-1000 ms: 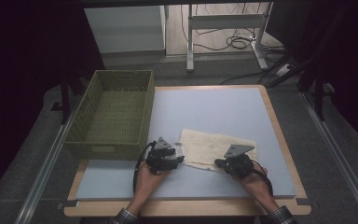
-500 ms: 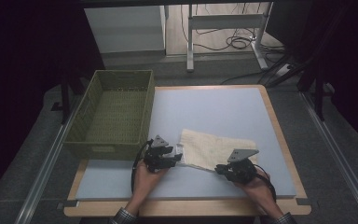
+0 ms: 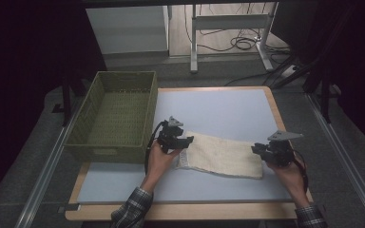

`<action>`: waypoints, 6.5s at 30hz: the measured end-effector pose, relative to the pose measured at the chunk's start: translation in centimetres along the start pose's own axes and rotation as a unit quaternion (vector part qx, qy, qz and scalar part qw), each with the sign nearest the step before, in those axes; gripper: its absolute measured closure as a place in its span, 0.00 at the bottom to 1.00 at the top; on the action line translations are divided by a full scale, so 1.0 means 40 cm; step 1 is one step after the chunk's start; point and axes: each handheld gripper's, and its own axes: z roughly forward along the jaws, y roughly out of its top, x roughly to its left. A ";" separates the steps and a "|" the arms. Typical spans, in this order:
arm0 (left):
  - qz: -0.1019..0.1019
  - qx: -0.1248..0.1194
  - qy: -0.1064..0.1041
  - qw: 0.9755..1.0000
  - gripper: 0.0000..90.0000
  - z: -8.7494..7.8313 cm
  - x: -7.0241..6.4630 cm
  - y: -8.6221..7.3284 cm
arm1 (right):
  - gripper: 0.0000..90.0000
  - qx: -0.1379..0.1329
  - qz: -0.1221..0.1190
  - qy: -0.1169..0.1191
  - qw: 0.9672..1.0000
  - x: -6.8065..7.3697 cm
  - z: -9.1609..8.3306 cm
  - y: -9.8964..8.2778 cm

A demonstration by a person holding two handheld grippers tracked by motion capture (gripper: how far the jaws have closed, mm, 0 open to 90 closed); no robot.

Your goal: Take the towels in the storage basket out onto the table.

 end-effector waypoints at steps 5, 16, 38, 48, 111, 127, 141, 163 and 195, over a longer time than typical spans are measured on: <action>-0.001 0.022 0.020 1.000 0.49 0.072 0.030 0.013 | 0.77 0.006 0.031 -0.027 0.999 -0.062 0.028 0.006; 0.016 0.020 0.011 1.000 0.56 0.105 0.045 -0.025 | 0.89 0.045 0.020 -0.009 0.999 -0.044 0.081 -0.035; 0.000 -0.009 0.009 1.000 0.68 0.023 0.034 -0.049 | 0.82 0.027 0.027 -0.014 0.999 -0.129 0.178 0.077; 0.018 0.004 0.049 0.999 0.46 0.059 0.059 -0.068 | 0.59 0.030 0.033 0.014 0.999 -0.090 0.112 0.041; -0.008 -0.002 -0.012 1.000 0.99 0.057 0.068 -0.067 | 0.94 0.071 -0.102 0.189 0.974 0.447 0.274 0.111; 0.014 -0.068 0.002 0.998 0.99 0.033 0.000 0.013 | 0.93 0.014 -0.073 0.180 0.981 0.395 0.197 0.127; 0.066 -0.068 -0.025 0.995 0.98 0.128 -0.117 0.110 | 0.93 -0.023 -0.022 0.139 0.990 0.252 0.090 0.063; 0.126 -0.049 -0.058 0.989 0.98 0.265 -0.265 0.220 | 0.93 -0.031 0.045 0.080 0.995 0.089 0.001 -0.048; 0.111 -0.030 -0.033 0.993 0.56 0.200 -0.196 0.180 | 0.71 -0.027 0.068 -0.036 0.997 -0.025 -0.114 -0.085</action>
